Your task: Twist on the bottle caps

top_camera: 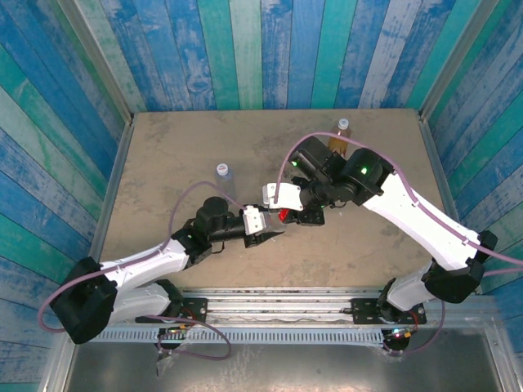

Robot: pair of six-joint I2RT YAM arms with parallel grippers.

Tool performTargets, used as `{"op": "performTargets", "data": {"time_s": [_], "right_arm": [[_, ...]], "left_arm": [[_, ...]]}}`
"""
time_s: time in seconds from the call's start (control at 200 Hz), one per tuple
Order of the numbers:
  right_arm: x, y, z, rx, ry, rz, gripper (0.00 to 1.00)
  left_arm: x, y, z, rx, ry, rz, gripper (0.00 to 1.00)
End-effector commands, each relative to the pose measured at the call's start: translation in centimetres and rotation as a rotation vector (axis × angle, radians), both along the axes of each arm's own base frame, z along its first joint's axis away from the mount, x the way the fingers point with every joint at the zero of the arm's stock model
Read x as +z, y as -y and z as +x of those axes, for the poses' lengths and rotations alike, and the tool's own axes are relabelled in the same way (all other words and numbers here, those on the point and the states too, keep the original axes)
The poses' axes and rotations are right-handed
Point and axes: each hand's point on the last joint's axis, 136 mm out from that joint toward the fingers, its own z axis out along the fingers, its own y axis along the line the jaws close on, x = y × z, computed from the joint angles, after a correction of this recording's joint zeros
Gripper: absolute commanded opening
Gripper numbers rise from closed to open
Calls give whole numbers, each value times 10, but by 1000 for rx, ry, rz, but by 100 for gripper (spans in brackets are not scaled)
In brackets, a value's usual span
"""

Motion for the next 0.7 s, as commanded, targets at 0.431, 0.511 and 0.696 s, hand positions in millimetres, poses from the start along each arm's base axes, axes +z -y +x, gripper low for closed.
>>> {"op": "performTargets", "data": {"time_s": [0.431,0.511,0.696], "right_arm": [[-8,17,50,-1179,-320,171,11],[-16,11,41,-1221,-420,174,15],[-9,15,41,-1133,-359,182,35]], "left_arm": [[43,-18,83,440,133,-94,50],[41,-13,85,424,135,-87,50],[33,-2,73,333,107,-67,51]]}}
